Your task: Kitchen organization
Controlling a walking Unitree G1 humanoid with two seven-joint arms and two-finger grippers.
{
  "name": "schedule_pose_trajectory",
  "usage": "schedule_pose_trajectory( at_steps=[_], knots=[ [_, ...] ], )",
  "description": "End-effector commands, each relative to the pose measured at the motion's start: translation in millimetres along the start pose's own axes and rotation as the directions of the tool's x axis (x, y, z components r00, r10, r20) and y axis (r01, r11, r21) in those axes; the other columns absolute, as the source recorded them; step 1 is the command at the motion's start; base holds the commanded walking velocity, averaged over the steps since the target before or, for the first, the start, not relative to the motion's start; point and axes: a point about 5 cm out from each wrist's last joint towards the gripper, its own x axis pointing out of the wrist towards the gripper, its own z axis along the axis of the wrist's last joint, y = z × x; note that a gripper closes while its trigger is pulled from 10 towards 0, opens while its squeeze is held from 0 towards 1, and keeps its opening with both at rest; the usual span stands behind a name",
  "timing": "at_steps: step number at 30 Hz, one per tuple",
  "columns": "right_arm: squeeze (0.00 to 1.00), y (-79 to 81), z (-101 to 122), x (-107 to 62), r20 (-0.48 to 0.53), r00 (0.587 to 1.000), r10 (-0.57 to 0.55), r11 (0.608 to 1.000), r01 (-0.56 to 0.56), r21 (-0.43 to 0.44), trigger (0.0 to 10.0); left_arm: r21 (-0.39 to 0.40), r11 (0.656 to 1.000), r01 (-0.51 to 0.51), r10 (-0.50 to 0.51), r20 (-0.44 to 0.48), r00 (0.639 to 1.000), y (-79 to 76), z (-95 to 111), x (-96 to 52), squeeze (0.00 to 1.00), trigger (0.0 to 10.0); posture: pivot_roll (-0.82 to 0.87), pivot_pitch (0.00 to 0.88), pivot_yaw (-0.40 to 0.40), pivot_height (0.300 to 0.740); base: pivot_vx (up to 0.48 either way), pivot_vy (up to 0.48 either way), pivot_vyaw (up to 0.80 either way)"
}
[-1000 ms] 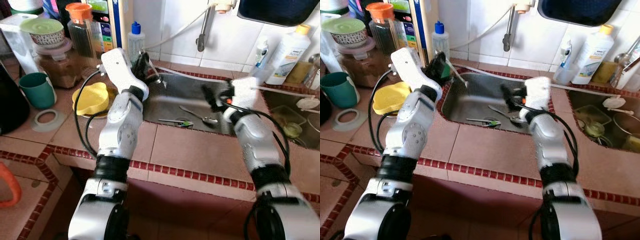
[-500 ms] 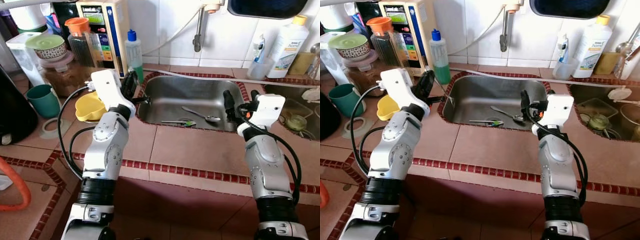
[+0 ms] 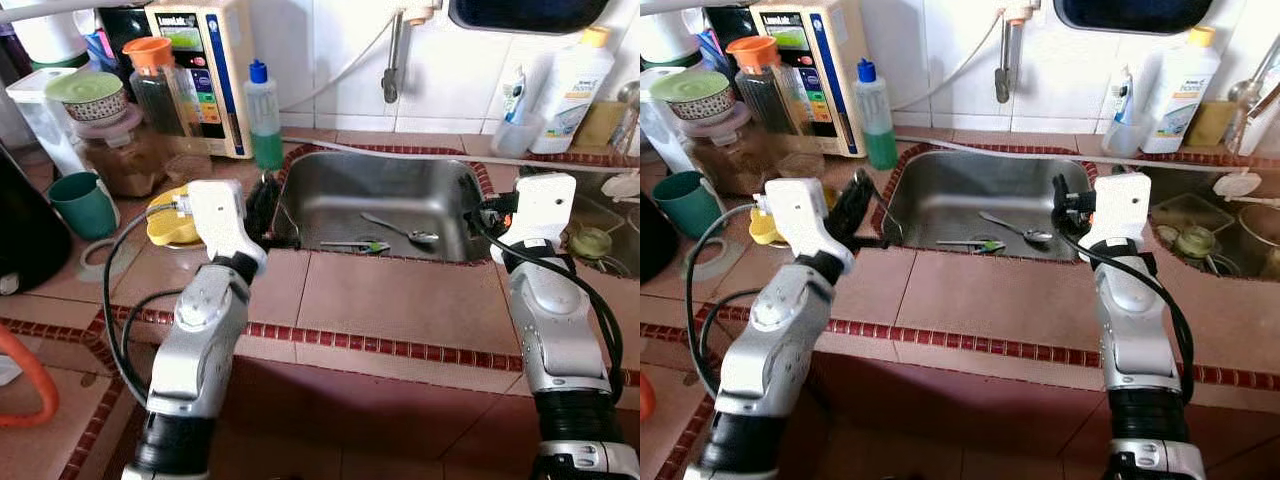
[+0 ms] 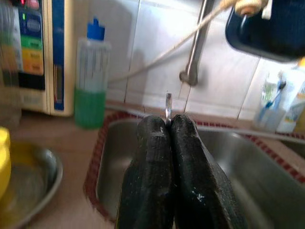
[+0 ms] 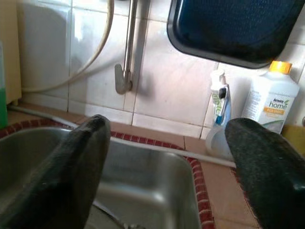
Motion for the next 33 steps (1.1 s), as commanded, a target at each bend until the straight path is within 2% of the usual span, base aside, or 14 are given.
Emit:
schedule_pose_trajectory(
  at_steps=[1, 4, 5, 8, 9, 24, 25, 26, 28, 33],
  knots=[
    [1.00, 5.5, 3, 1.2, 0.002, 1.000, 0.021, 1.000, -0.021, 0.007, 10.0, 0.027, 1.000, 0.010, -0.010, 0.002, 1.000, -1.0, 4, -1.5, 0.00, 10.0, 0.00, 0.000, 0.086, 0.740, 0.000, 0.000, 0.00],
    [1.00, 6.6, 4, 2.1, 0.000, 1.000, 0.019, 1.000, -0.019, 0.002, 10.0, 0.020, 1.000, 0.002, -0.002, 0.007, 1.000, -2.5, 5, -1.2, 0.00, 10.0, 0.00, 0.000, 0.084, 0.740, 0.000, 0.000, 0.00],
    [0.00, 7.4, 3, 2.9, -0.003, 1.000, 0.024, 1.000, -0.024, 0.006, 10.0, 0.017, 1.000, 0.000, 0.000, 0.010, 1.000, -3.0, 6, -0.6, 0.00, 10.0, 0.00, 0.000, 0.081, 0.740, 0.000, 0.000, 0.00],
    [0.00, 10.0, 3, 3.8, -0.007, 0.999, 0.046, 0.999, -0.046, 0.028, 10.0, 0.021, 1.000, -0.002, 0.001, 0.016, 1.000, -3.5, 7, 0.4, 0.00, 10.0, 0.00, 0.000, 0.079, 0.740, 0.000, 0.000, 0.00],
    [0.00, 10.4, 4, 3.7, 0.004, 0.999, 0.046, 0.998, -0.046, 0.036, 0.0, 0.023, 1.000, -0.002, 0.002, 0.019, 1.000, -2.9, 8, 1.1, 0.00, 10.0, 0.00, 0.000, 0.077, 0.740, 0.000, 0.000, 0.00],
    [0.00, 15.7, 2, 4.1, -0.008, 0.997, 0.077, 0.996, -0.076, 0.053, 0.0, 0.031, 1.000, 0.002, -0.003, 0.034, 0.999, -1.7, 15, 6.0, 0.00, 10.0, 0.00, 0.000, 0.072, 0.740, 0.000, 0.000, 0.00],
    [0.00, 25.7, -2, 6.7, -0.029, 0.987, 0.156, 0.988, -0.156, 0.012, 0.0, 0.007, 1.000, 0.012, -0.013, 0.060, 0.998, -5.9, 23, 17.3, 0.00, 10.0, 0.01, 0.000, 0.065, 0.740, 0.000, 0.000, 0.00],
    [0.00, 25.7, -2, 6.7, -0.029, 0.987, 0.156, 0.988, -0.156, 0.012, 0.0, 0.007, 1.000, 0.012, -0.013, 0.060, 0.998, -5.9, 23, 17.3, 0.00, 10.0, 0.01, 0.000, 0.065, 0.740, 0.000, 0.000, 0.00],
    [0.00, 37.9, -8, 12.8, -0.064, 0.961, 0.270, 0.960, -0.273, -0.055, 0.0, -0.024, 0.998, 0.051, -0.048, 0.115, 0.992, -18.4, 40, 39.6, 0.00, 10.0, 0.01, 0.000, 0.055, 0.740, 0.000, 0.000, 0.00],
    [0.00, 42.3, -5, 21.4, -0.073, 0.935, 0.346, 0.934, -0.351, -0.071, 0.0, -0.026, 0.994, 0.110, -0.106, 0.145, 0.984, -34.3, 51, 57.5, 0.00, 10.0, 0.00, 0.000, 0.047, 0.740, 0.000, 0.000, 0.00]
  ],
)
